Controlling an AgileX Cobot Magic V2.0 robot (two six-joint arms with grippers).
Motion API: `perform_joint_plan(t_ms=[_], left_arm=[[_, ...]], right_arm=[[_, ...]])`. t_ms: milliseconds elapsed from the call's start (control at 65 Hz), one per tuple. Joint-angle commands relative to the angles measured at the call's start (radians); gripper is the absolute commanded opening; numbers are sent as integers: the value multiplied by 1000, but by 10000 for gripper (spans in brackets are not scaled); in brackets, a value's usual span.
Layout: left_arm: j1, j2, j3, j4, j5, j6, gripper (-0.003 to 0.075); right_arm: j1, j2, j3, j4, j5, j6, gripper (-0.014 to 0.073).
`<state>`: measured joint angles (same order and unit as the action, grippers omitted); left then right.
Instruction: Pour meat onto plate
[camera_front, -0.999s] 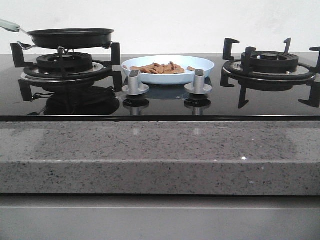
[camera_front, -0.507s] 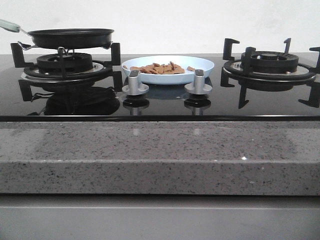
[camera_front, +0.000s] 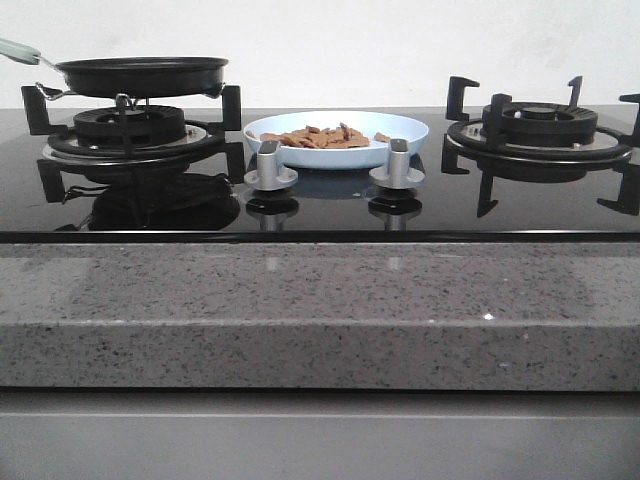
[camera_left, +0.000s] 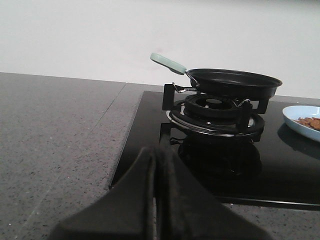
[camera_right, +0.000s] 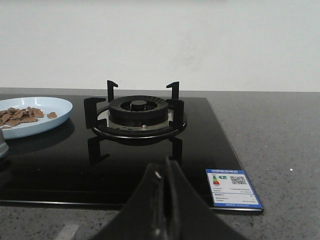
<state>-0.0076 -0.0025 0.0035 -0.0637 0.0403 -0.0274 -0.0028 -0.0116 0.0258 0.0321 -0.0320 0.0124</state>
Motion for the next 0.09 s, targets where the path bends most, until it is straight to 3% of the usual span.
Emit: perform_joint_plan(t_ms=[0,77], left_arm=[[-8,-17,5,1,-88,-9,-20],[-8,-17,5,1,-88,-9,-20]], right_arm=[[-8,-15,-5,-13,-84,1,-120],[-8,-15,-5,-13,-84,1,-120]])
